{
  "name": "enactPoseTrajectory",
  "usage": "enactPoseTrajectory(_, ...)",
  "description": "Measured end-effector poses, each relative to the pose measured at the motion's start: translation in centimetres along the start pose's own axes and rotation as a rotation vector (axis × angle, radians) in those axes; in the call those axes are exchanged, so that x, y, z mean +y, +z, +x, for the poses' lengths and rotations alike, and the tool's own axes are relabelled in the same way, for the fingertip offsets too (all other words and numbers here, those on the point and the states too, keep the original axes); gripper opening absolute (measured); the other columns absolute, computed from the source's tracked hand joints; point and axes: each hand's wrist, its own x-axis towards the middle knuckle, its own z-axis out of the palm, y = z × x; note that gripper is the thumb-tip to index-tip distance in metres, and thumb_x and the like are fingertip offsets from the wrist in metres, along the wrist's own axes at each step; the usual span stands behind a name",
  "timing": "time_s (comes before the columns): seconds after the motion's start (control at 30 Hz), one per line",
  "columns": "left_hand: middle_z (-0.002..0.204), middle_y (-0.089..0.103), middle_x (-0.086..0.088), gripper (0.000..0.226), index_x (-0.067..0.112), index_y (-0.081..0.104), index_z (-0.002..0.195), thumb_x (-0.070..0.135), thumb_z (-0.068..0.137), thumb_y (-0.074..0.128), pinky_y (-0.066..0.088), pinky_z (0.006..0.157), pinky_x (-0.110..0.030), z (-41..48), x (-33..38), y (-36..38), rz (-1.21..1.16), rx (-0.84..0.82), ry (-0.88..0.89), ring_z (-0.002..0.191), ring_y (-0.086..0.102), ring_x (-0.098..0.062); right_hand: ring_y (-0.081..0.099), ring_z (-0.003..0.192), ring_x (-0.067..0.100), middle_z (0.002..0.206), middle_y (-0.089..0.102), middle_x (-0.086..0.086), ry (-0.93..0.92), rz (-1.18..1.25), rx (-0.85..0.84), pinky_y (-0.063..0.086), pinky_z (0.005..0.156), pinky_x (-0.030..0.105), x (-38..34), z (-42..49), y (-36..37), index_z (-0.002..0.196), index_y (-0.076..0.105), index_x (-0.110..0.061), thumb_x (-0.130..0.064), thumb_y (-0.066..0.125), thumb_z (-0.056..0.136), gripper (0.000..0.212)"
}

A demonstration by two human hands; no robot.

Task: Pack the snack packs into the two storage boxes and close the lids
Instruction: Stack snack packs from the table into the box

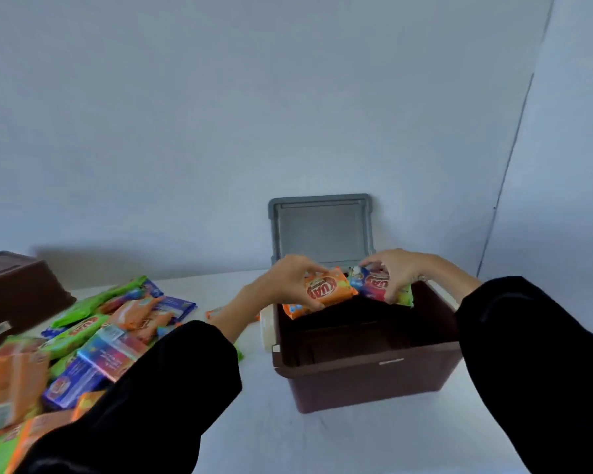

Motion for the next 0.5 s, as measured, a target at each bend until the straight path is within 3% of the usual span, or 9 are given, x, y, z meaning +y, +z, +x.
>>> enactPoseTrajectory(0.17,0.123,0.057,-0.005,0.069,0.017,0.048,0.134,0.029,0.073,0.076,0.035,0.088,-0.023,3.5,0.4,4.4,0.103,-0.181,0.003,0.11,0.05,-0.019,0.045,0.117,0.024,0.13,0.046,0.007,-0.062,-0.17,-0.035,0.042,0.094,0.03,3.2,1.5,3.2,0.137,0.038,-0.021,-0.016,0.079,0.063,0.085)
enactPoseTrajectory(0.5,0.128,0.053,-0.007,0.07,0.018,0.045,0.136,0.03,0.074,0.075,0.039,0.096,-0.034,5.1,-1.3,7.9,0.32,-0.337,0.005,0.117,0.048,-0.024,0.039,0.116,0.027,0.126,0.04,0.009,-0.199,-0.361,-0.006,0.035,0.103,0.035,4.5,4.8,7.6,0.141,0.034,-0.021,-0.017,0.078,0.069,0.085)
